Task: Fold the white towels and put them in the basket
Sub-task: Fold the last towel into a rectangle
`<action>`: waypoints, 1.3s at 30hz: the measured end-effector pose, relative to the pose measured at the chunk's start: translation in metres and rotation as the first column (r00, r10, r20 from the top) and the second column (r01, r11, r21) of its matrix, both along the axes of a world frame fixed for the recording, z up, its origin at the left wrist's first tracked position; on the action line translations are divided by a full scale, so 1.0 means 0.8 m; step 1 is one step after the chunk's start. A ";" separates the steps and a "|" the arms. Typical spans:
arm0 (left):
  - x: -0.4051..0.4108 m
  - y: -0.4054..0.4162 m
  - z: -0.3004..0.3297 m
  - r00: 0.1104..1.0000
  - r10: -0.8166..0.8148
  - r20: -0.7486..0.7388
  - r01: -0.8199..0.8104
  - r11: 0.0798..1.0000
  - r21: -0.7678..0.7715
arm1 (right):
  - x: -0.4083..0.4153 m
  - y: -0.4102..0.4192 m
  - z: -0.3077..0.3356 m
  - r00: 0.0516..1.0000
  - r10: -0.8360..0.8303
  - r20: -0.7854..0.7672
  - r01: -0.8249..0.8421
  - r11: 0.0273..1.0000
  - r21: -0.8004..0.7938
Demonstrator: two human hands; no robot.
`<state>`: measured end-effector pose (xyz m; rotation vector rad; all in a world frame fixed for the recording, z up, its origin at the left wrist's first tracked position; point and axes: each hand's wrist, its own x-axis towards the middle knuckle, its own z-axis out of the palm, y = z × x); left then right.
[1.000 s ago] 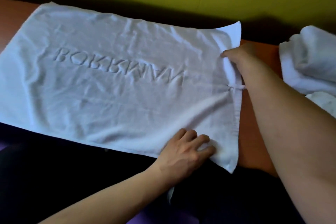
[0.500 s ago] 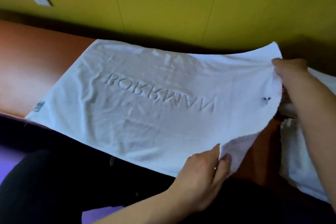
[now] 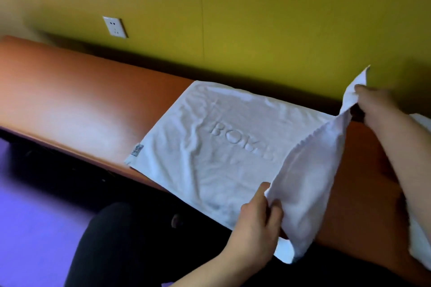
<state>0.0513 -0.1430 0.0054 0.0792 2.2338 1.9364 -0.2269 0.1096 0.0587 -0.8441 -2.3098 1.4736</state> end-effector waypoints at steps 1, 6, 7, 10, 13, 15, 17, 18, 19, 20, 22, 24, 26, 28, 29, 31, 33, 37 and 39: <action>-0.003 -0.016 -0.001 0.999 0.031 0.037 -0.034 0.997 0.075 | -0.008 -0.025 0.001 1.000 0.009 -0.015 -0.010 1.000 -0.028; -0.031 -0.095 0.005 0.981 0.172 0.095 -0.189 0.957 0.219 | -0.057 -0.149 0.006 0.991 0.119 -0.059 -0.120 0.992 -0.025; -0.039 -0.113 0.005 0.970 0.222 0.103 -0.239 0.949 0.206 | -0.069 -0.174 0.006 0.987 0.143 -0.068 -0.145 0.989 -0.026; -0.062 -0.171 0.002 0.904 0.407 0.132 -0.425 0.892 0.158 | -0.109 -0.250 0.006 0.974 0.208 -0.089 -0.210 0.978 -0.013; -0.081 -0.229 -0.007 0.851 0.495 0.176 -0.522 0.833 0.183 | -0.148 -0.319 -0.003 0.970 0.230 -0.081 -0.229 0.973 0.013; -0.091 -0.263 -0.018 0.820 0.523 0.234 -0.569 0.790 0.228 | -0.167 -0.361 -0.013 0.967 0.248 -0.061 -0.246 0.969 0.031; -0.098 -0.295 -0.035 0.779 0.569 0.266 -0.620 0.763 0.185 | -0.180 -0.399 -0.030 0.963 0.266 -0.039 -0.264 0.964 0.041; -0.100 -0.310 -0.045 0.764 0.584 0.272 -0.631 0.765 0.129 | -0.183 -0.415 -0.041 0.961 0.275 -0.026 -0.274 0.961 0.042; -0.101 -0.321 -0.055 0.753 0.599 0.274 -0.637 0.768 0.071 | -0.185 -0.430 -0.054 0.957 0.291 -0.005 -0.291 0.956 0.038; -0.101 -0.331 -0.066 0.739 0.619 0.266 -0.642 0.767 -0.004 | -0.185 -0.441 -0.068 0.946 0.322 0.018 -0.323 0.946 0.032; -0.101 -0.348 -0.090 0.711 0.671 0.210 -0.624 0.740 -0.251 | -0.172 -0.456 -0.093 0.909 0.413 0.048 -0.413 0.911 -0.009; -0.100 -0.359 -0.109 0.695 0.694 0.188 -0.572 0.692 -0.440 | -0.150 -0.456 -0.114 0.871 0.480 0.106 -0.484 0.875 0.010; -0.100 -0.362 -0.118 0.696 0.690 0.200 -0.536 0.684 -0.494 | -0.120 -0.436 -0.132 0.843 0.514 0.158 -0.526 0.849 0.052; -0.103 -0.362 -0.120 0.704 0.694 0.152 -0.517 0.648 -0.559 | -0.082 -0.402 -0.148 0.842 0.508 0.183 -0.531 0.841 0.109; -0.104 -0.361 -0.118 0.710 0.694 0.118 -0.505 0.619 -0.602 | -0.060 -0.382 -0.154 0.844 0.501 0.191 -0.530 0.833 0.156; -0.104 -0.359 -0.114 0.720 0.692 0.045 -0.492 0.556 -0.669 | -0.006 -0.342 -0.162 0.847 0.506 0.166 -0.532 0.805 0.262; -0.103 -0.357 -0.110 0.724 0.690 0.014 -0.493 0.531 -0.689 | 0.052 -0.305 -0.168 0.862 0.496 0.104 -0.498 0.791 0.355; -0.110 -0.350 -0.100 0.758 0.652 -0.005 -0.469 0.539 -0.699 | 0.161 -0.243 -0.184 0.935 0.351 0.057 -0.344 0.853 0.393; -0.119 -0.352 -0.096 0.754 0.654 0.057 -0.415 0.541 -0.731 | 0.209 -0.222 -0.190 0.953 0.263 0.148 -0.300 0.882 0.364</action>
